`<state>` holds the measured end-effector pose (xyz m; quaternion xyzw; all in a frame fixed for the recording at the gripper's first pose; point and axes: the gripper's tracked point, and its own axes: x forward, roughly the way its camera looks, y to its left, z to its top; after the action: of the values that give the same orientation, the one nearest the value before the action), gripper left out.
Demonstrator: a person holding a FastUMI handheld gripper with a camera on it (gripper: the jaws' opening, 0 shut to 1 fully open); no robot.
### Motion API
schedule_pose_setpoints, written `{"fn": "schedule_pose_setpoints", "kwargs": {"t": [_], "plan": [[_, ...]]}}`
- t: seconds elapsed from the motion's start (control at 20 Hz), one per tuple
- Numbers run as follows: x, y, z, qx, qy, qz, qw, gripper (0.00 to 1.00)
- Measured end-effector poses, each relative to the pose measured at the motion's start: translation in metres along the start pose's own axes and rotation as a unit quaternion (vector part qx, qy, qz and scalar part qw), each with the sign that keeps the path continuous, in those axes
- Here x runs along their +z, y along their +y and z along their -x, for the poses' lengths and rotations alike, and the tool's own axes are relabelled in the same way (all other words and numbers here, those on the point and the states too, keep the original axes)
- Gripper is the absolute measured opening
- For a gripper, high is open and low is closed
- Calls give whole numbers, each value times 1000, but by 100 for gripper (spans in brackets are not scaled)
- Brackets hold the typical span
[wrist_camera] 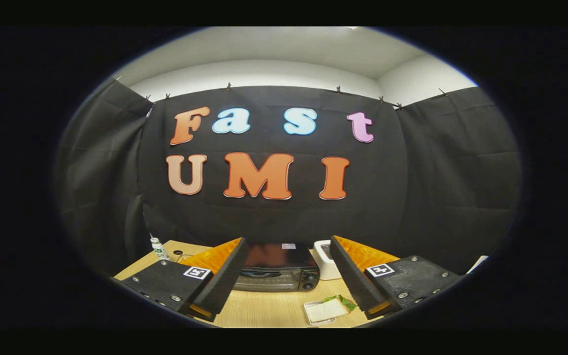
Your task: Open the toaster oven, put the food inside, and close the toaster oven door.
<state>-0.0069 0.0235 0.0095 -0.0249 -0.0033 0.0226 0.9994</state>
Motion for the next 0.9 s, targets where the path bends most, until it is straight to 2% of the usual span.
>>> {"fn": "schedule_pose_setpoints", "kwargs": {"t": [0.3, 0.45, 0.75, 0.9], "plan": [[-28, 41, -47, 22, 2, 22, 1000, 99], [-64, 57, -83, 28, 20, 35, 999, 99], [-166, 75, -148, 33, 111, 65, 991, 100], [-203, 81, -163, 33, 161, 50, 985, 100]]}}
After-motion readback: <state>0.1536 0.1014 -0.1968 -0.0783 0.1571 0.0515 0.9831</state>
